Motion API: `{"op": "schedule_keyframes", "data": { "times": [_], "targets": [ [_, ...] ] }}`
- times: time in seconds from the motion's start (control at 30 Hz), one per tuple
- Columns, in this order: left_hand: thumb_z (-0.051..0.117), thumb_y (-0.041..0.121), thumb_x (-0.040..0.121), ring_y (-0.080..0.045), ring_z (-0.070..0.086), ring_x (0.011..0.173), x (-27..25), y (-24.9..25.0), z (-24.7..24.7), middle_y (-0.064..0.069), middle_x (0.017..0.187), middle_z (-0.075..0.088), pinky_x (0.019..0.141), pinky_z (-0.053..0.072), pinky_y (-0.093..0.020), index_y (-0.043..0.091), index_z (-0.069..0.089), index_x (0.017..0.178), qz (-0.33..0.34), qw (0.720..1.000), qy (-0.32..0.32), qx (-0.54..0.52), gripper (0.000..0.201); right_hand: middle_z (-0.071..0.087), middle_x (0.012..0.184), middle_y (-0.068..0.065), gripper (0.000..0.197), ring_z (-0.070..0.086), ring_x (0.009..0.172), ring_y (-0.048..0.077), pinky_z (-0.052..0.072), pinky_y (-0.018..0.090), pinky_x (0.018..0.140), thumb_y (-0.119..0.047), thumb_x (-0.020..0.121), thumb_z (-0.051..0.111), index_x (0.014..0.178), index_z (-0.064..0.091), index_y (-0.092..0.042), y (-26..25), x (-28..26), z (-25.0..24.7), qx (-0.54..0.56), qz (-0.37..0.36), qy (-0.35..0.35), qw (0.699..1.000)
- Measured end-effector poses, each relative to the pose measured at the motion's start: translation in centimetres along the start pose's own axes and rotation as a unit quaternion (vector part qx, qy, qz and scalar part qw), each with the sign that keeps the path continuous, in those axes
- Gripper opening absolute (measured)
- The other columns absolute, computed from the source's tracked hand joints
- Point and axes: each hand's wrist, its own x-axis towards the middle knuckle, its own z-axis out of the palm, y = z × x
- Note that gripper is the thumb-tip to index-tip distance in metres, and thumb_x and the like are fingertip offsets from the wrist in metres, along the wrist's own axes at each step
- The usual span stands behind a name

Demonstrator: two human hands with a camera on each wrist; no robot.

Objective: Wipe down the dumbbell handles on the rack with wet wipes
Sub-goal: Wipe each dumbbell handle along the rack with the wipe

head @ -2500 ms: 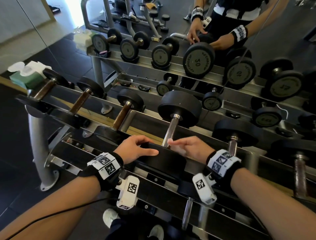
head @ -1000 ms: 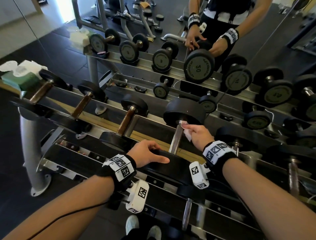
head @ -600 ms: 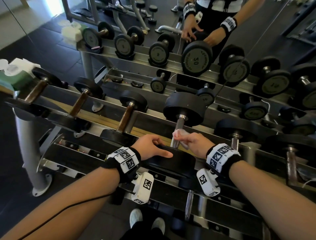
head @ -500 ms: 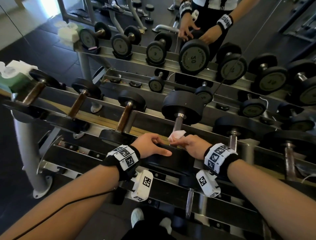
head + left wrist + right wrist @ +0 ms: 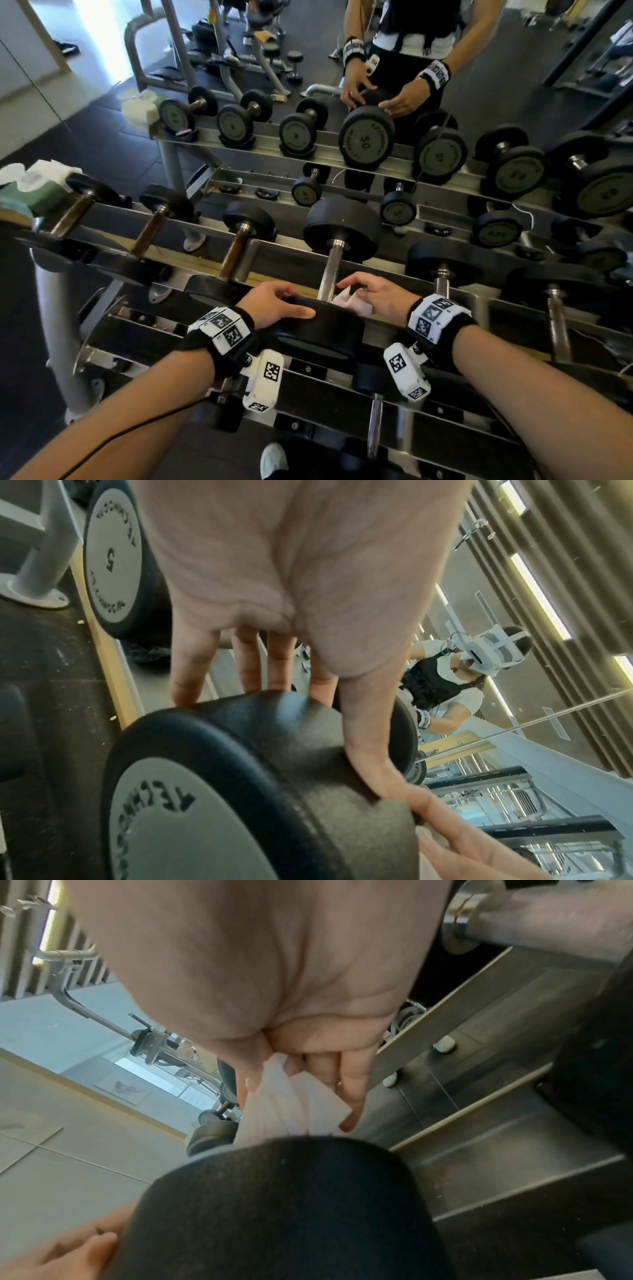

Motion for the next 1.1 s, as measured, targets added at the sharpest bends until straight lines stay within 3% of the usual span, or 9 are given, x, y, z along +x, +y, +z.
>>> {"op": "schedule_keyframes", "data": {
  "times": [0.2, 0.27, 0.43, 0.53, 0.63, 0.7, 0.8, 0.93, 1.1],
  "targets": [
    [0.086, 0.023, 0.073, -0.011, 0.062, 0.100, -0.1, 3.6, 1.0, 0.012, 0.101, 0.066, 0.082, 0.048, -0.024, 0.035, 0.066, 0.106, 0.019, 0.996, 0.048, 0.074, 0.040, 0.062, 0.122, 0.016, 0.031, 0.056, 0.102, 0.021, 0.045, 0.033, 0.094, -0.001, 0.100, 0.043, 0.117, 0.064, -0.015, 1.6, -4.1, -4.4, 0.046, -0.013, 0.046, 0.998],
    [0.085, 0.019, 0.074, -0.013, 0.061, 0.108, 0.1, 5.6, 2.4, 0.010, 0.109, 0.066, 0.095, 0.048, -0.030, 0.033, 0.067, 0.107, 0.055, 0.992, 0.083, 0.076, 0.041, 0.064, 0.121, 0.014, 0.023, 0.059, 0.107, 0.025, 0.044, 0.042, 0.102, -0.011, 0.100, 0.051, 0.114, 0.067, -0.020, 2.4, -5.6, -6.1, 0.077, -0.009, 0.068, 0.995],
    [0.081, 0.024, 0.080, -0.008, 0.059, 0.107, 0.5, 10.4, 9.1, 0.014, 0.113, 0.065, 0.095, 0.045, -0.025, 0.038, 0.064, 0.105, 0.131, 0.987, 0.080, 0.057, 0.034, 0.071, 0.106, 0.002, 0.029, 0.067, 0.100, 0.016, 0.051, 0.033, 0.095, -0.032, 0.084, 0.074, 0.112, 0.066, -0.027, 5.1, -9.9, -9.9, 0.049, -0.035, 0.095, 0.994],
    [0.079, 0.025, 0.082, -0.008, 0.062, 0.102, 0.5, 11.6, 13.7, 0.013, 0.107, 0.066, 0.092, 0.050, -0.025, 0.033, 0.068, 0.108, 0.139, 0.987, 0.068, 0.038, 0.029, 0.072, 0.104, -0.003, 0.042, 0.066, 0.100, 0.012, 0.050, 0.027, 0.089, -0.057, 0.071, 0.071, 0.102, 0.071, -0.028, 7.0, -11.7, -11.9, 0.036, -0.031, 0.133, 0.990],
    [0.078, 0.024, 0.084, -0.008, 0.063, 0.100, 0.5, 11.8, 17.7, 0.007, 0.110, 0.068, 0.086, 0.051, -0.021, 0.029, 0.069, 0.111, 0.125, 0.991, 0.046, 0.028, 0.029, 0.073, 0.101, -0.003, 0.015, 0.066, 0.101, 0.016, 0.047, 0.023, 0.084, -0.032, 0.092, 0.064, 0.099, 0.075, -0.024, 10.1, -12.4, -13.5, 0.033, -0.022, 0.182, 0.982],
    [0.080, 0.027, 0.082, -0.007, 0.064, 0.102, 0.4, 11.7, 19.6, 0.006, 0.110, 0.069, 0.090, 0.051, -0.021, 0.030, 0.070, 0.112, 0.116, 0.993, 0.034, 0.012, 0.031, 0.072, 0.099, -0.001, 0.015, 0.066, 0.098, 0.019, 0.050, 0.029, 0.085, -0.023, 0.096, 0.060, 0.099, 0.075, -0.024, 12.3, -12.4, -14.0, 0.030, -0.005, 0.215, 0.976],
    [0.083, 0.035, 0.078, 0.001, 0.060, 0.109, 0.4, 11.5, 21.4, 0.014, 0.116, 0.068, 0.096, 0.045, -0.015, 0.037, 0.071, 0.114, 0.108, 0.994, 0.014, 0.015, 0.038, 0.072, 0.096, 0.000, 0.010, 0.067, 0.092, 0.017, 0.054, 0.037, 0.085, -0.037, 0.090, 0.068, 0.094, 0.072, -0.028, 14.4, -11.9, -14.0, 0.056, 0.023, 0.248, 0.967],
    [0.086, 0.033, 0.073, 0.002, 0.060, 0.113, 1.0, 11.8, 22.2, 0.015, 0.117, 0.069, 0.105, 0.043, -0.020, 0.035, 0.073, 0.115, 0.111, 0.993, 0.012, 0.026, 0.044, 0.071, 0.089, -0.003, 0.026, 0.068, 0.085, 0.013, 0.054, 0.027, 0.077, -0.053, 0.083, 0.072, 0.094, 0.068, -0.030, 15.6, -10.8, -13.2, 0.110, 0.035, 0.265, 0.957],
    [0.087, 0.040, 0.070, 0.012, 0.062, 0.097, 2.0, 11.6, 22.0, 0.020, 0.104, 0.071, 0.088, 0.045, -0.012, 0.055, 0.068, 0.105, 0.068, 0.997, -0.003, 0.044, 0.043, 0.067, 0.096, 0.000, 0.026, 0.065, 0.096, 0.023, 0.051, 0.030, 0.083, -0.011, 0.090, 0.065, 0.112, 0.062, -0.023, 16.7, -8.8, -12.5, 0.125, 0.047, 0.250, 0.959]
  ]
}}
